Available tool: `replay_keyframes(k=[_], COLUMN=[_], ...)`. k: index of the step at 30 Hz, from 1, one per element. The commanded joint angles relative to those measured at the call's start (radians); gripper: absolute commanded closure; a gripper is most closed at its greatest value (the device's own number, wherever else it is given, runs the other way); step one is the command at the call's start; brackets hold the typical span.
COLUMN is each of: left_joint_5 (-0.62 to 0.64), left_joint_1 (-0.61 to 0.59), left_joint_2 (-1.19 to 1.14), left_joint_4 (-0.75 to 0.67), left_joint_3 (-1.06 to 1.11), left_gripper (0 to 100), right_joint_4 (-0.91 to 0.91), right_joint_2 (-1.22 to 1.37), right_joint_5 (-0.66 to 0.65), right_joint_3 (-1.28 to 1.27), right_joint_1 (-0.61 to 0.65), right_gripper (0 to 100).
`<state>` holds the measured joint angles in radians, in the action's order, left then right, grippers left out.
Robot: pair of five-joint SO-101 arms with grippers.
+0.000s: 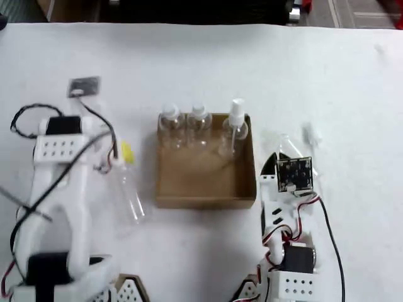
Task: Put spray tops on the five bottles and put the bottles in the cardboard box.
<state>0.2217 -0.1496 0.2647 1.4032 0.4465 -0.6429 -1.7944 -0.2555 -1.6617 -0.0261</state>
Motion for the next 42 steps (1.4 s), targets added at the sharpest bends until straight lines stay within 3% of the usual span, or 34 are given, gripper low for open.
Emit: replay_keyframes(k=[1,9,17,24,31,35,42], left_joint_5=[0.17,0.189,0.226,0.218,0.218,0.172,0.068], left_joint_1=[0.01,0.008,0.004,0.004,0.01,0.008,0.039], left_joint_2=[-0.131,-0.354,-0.394,-0.398,-0.389,-0.369,-0.252], left_joint_4=[-0.133,-0.245,-0.262,-0.259,-0.245,-0.107,0.264], left_joint_3=[-0.089,-0.094,-0.094,-0.094,-0.114,-0.242,-0.583], left_gripper=[72,74,75,90,98,98,98], right_joint_4=[0.041,0.041,0.041,0.041,0.041,0.041,0.041], right_joint_2=[-0.01,-0.01,-0.008,-0.008,-0.008,-0.008,-0.008], right_joint_5=[-0.009,-0.009,-0.009,-0.009,-0.011,-0.011,-0.011], right_joint_3=[0.0,0.0,0.0,0.0,-0.002,-0.002,-0.002], right_joint_1=[-0.007,-0.005,-0.005,-0.005,-0.005,-0.005,-0.005], right_gripper=[98.1,98.1,98.1,98.1,98.1,98.1,98.1])
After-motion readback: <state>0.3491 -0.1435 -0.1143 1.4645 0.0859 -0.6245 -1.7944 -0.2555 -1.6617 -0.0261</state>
